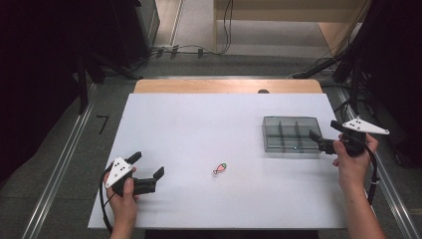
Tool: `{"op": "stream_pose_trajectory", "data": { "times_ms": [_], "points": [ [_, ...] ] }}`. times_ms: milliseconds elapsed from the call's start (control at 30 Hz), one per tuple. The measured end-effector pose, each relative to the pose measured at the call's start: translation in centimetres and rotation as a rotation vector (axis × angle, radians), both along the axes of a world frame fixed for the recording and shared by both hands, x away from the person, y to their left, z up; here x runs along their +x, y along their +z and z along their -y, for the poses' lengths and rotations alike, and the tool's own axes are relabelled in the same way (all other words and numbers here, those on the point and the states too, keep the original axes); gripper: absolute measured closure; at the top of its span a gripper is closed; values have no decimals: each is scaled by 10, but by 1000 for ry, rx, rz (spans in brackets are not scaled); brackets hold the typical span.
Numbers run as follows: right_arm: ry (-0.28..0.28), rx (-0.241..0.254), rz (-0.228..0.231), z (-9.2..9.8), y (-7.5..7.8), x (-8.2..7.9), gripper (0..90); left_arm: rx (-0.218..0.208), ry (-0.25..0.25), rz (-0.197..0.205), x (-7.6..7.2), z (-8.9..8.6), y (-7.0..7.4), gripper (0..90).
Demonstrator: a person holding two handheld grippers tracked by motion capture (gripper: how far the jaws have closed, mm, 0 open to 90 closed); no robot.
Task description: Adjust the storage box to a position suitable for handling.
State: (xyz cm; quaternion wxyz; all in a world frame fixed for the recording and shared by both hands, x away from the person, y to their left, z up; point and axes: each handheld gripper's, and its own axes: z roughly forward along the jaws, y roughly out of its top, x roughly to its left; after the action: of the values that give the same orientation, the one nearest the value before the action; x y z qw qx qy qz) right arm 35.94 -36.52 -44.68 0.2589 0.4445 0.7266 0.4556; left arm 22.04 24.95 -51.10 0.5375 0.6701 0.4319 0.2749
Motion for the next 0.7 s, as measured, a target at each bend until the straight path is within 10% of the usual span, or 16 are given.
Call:
{"op": "stream_pose_trajectory", "data": {
  "times_ms": [233, 433, 700],
  "points": [
    [-76, 62, -33, 11, -4, 13, 290, 7, 9, -8, 0, 1, 0, 0],
    [-142, 59, -75, 27, -12, 21, 675, 46, 30, -19, 0, 4, 5, 0],
    [-162, 55, -142, 32, -32, 29, 879, 42, 22, -28, 4, 11, 13, 0]
  ]
}}
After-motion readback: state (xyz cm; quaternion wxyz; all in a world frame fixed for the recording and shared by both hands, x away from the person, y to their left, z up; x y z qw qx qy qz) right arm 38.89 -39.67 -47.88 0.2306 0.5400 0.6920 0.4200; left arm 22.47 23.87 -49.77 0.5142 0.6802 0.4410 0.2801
